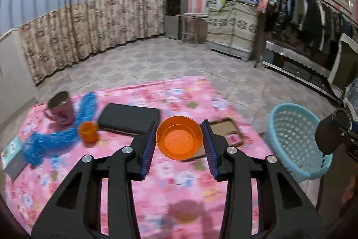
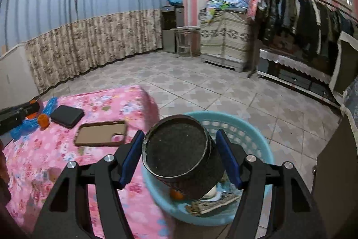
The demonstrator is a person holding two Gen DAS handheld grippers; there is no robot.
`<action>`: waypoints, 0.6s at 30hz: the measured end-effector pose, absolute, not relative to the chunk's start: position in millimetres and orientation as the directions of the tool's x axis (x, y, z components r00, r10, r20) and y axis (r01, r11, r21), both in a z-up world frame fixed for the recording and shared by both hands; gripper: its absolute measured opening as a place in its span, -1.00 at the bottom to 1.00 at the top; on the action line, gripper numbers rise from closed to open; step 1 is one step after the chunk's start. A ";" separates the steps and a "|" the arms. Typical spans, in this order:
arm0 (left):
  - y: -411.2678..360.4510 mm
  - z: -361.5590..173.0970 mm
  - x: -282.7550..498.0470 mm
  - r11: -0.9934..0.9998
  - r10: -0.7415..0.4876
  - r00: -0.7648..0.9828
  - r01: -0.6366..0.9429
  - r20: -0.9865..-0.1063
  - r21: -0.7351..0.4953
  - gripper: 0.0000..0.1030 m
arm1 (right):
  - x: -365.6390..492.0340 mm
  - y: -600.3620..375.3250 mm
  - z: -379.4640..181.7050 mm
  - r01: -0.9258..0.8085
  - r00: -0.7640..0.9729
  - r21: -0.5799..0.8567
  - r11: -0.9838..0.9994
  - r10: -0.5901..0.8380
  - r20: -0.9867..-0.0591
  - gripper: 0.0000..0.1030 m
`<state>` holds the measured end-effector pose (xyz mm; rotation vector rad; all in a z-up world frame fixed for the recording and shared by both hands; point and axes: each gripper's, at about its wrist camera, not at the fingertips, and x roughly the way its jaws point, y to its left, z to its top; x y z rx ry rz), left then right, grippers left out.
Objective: Collect trash
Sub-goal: 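Carry the orange cap and black speaker over the blue basket, then open the left tool to drop the cap while the right tool releases the speaker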
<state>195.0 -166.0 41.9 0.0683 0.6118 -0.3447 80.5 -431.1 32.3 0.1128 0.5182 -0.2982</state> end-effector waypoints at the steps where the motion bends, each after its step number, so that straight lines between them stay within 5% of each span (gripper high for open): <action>1: -176.4 39.6 194.0 0.935 -0.311 0.757 0.352 -0.574 -0.042 -0.24 | 79.4 -433.6 31.8 0.316 0.825 0.030 0.948 -0.259 -0.503 0.27; 18: -327.3 17.4 182.8 0.818 -0.483 0.665 0.574 -0.569 -0.023 -0.24 | 76.2 -503.7 11.5 0.417 0.787 0.045 0.908 -0.336 -0.518 0.27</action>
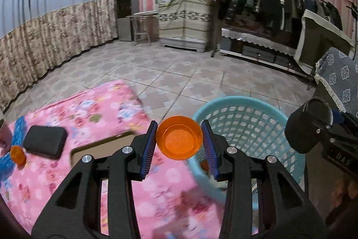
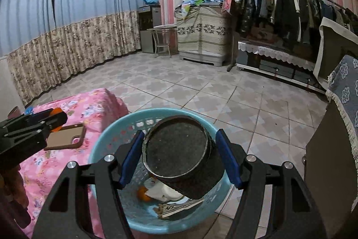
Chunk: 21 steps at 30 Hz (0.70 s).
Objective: Collect trash
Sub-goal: 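Open the left tool to drop the cap while the right tool releases the speaker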
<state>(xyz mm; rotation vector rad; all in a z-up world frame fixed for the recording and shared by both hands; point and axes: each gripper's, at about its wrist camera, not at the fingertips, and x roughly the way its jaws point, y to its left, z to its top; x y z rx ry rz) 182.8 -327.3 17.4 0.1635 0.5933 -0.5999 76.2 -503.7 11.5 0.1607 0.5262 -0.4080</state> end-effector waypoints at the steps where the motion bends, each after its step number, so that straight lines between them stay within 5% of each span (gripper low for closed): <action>1: -334.6 17.5 182.9 0.812 -0.492 0.662 0.584 -0.566 -0.023 -0.24 | 76.9 -506.1 11.0 0.419 0.786 0.046 0.907 -0.337 -0.518 0.26; 9: -372.4 18.8 191.3 0.772 -0.550 0.619 0.632 -0.561 -0.060 -0.24 | 86.4 -522.4 1.4 0.431 0.776 0.065 0.900 -0.333 -0.536 0.26; 14: -371.6 28.7 195.9 0.784 -0.542 0.640 0.619 -0.545 -0.053 0.42 | 90.7 -521.2 -2.4 0.429 0.774 0.063 0.901 -0.330 -0.541 0.26; 21: -343.8 33.1 206.0 0.834 -0.464 0.690 0.551 -0.556 -0.013 0.65 | 99.6 -506.6 -8.4 0.409 0.775 0.062 0.910 -0.311 -0.550 0.27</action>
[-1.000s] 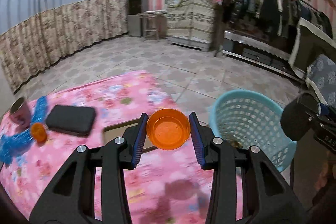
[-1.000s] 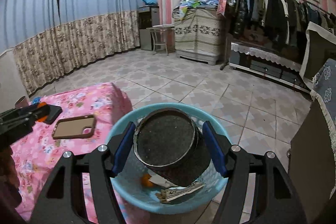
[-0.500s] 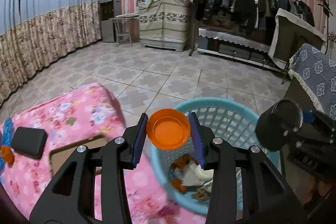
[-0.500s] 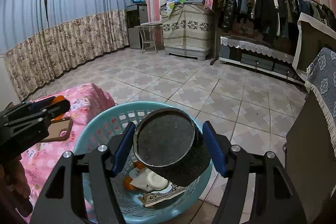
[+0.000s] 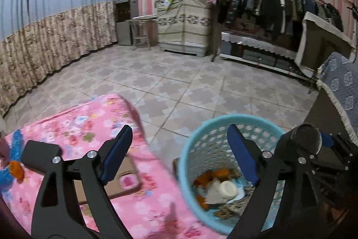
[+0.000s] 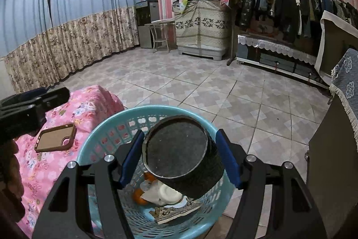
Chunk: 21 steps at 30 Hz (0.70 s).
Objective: Collect trash
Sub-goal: 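Open the left tool to drop the cap while the right tool releases the speaker, then move both tools back over the bedspread toward the orange peel and blue bag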
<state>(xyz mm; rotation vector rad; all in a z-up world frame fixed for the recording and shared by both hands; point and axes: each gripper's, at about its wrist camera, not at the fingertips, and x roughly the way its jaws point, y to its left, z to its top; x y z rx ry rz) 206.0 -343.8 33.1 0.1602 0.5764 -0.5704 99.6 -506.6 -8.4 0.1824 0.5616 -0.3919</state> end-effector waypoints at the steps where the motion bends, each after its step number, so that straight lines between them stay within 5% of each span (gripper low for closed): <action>1: -337.7 33.7 206.7 0.841 -0.454 0.697 0.540 -0.555 -0.010 0.70 | 101.5 -504.0 -10.0 0.405 0.775 0.063 0.912 -0.306 -0.553 0.27; 12: -254.9 45.3 203.2 0.910 -0.321 0.796 0.410 -0.513 0.067 0.89 | 124.3 -483.5 -14.1 0.391 0.771 0.058 0.918 -0.293 -0.565 0.28; 15: -232.6 46.2 202.1 0.927 -0.285 0.813 0.369 -0.508 0.069 0.89 | 128.8 -479.0 -12.1 0.404 0.771 0.039 0.914 -0.317 -0.553 0.69; 21: -188.1 47.9 197.6 0.951 -0.231 0.833 0.303 -0.503 0.064 0.89 | 135.6 -467.3 -4.9 0.403 0.751 -0.016 0.915 -0.341 -0.565 0.83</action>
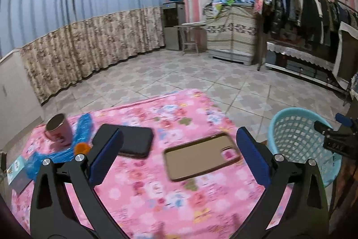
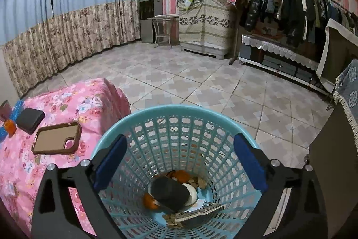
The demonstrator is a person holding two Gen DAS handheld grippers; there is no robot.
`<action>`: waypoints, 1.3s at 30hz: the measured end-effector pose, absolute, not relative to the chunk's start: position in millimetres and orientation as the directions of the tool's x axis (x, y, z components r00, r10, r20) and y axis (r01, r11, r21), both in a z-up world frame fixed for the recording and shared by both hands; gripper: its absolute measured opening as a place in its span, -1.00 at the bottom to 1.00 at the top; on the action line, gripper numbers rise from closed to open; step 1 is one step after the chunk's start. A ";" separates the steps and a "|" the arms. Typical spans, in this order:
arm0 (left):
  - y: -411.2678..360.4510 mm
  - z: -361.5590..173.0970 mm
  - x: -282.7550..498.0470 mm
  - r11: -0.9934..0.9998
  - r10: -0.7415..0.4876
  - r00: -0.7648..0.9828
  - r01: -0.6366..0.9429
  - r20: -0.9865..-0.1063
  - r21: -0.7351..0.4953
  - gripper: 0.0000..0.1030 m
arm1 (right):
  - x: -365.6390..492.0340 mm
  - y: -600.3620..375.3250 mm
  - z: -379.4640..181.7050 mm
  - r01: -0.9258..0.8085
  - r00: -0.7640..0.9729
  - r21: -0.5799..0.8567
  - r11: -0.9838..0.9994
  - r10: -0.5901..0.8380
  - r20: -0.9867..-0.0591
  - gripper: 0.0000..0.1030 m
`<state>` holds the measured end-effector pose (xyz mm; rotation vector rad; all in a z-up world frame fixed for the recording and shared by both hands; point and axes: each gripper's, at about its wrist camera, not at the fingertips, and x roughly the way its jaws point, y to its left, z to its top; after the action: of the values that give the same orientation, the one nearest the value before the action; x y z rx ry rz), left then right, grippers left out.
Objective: Collect trash
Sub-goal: 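Move both tools back over the bedspread toward the orange peel and blue bag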
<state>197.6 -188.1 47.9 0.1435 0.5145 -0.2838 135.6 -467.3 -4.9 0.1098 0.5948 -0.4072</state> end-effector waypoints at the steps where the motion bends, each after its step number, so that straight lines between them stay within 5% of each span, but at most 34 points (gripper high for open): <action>1: -177.3 47.6 197.1 0.956 -0.222 0.836 0.288 -0.502 0.057 0.89 | 134.1 -463.8 -2.0 0.401 0.754 -0.022 0.916 -0.344 -0.560 0.83; 29: 79.2 36.3 205.2 0.992 0.099 0.840 -0.043 -0.533 0.117 0.89 | 191.2 -213.8 21.7 0.029 0.821 -0.036 0.999 -0.045 -0.570 0.83; 39: 131.7 10.6 237.5 0.994 0.106 0.814 -0.086 -0.571 0.062 0.89 | 247.9 -129.9 -0.1 -0.073 0.797 -0.068 0.995 0.017 -0.603 0.83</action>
<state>237.5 131.7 10.6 0.0339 0.6108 0.1028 247.9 -129.9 -0.1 -0.0893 0.6464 0.0487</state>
